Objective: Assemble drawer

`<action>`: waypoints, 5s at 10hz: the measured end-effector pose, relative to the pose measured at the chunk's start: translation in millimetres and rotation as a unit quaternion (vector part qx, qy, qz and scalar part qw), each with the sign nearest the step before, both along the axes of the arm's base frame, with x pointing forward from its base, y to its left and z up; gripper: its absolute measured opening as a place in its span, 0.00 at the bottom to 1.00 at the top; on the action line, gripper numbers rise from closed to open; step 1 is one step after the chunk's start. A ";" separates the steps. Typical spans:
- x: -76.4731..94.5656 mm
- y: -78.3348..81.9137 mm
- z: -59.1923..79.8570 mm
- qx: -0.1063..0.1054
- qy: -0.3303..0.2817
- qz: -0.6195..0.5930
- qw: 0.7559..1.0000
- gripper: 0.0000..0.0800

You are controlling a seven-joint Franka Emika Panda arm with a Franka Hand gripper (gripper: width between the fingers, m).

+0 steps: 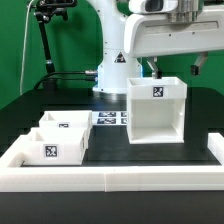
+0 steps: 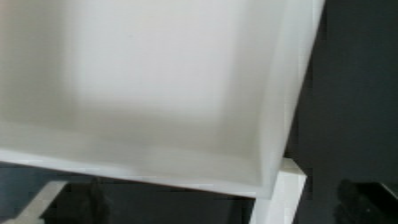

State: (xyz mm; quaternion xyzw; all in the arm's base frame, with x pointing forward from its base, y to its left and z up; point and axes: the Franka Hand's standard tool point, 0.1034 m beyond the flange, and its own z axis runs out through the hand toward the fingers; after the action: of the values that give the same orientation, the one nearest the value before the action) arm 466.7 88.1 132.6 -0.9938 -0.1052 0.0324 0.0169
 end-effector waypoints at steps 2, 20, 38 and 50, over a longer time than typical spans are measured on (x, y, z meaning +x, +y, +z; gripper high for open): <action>0.0 0.0 -0.1 0.000 0.000 0.000 1.000 0.81; -32.7 9.2 -26.2 -0.010 0.030 -0.039 0.999 0.05; 43.6 12.5 -25.1 0.008 -0.006 -0.054 0.999 0.05; 116.0 18.8 -23.8 0.029 -0.050 -0.147 0.987 0.05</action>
Offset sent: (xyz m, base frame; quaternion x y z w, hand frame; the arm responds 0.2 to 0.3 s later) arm -0.0364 0.0100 -0.0213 -0.0303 -0.0165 0.0723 0.9968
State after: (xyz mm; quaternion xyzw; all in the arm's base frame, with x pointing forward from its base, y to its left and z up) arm 582.7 106.8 108.8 -0.9979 0.0402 -0.0234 0.0445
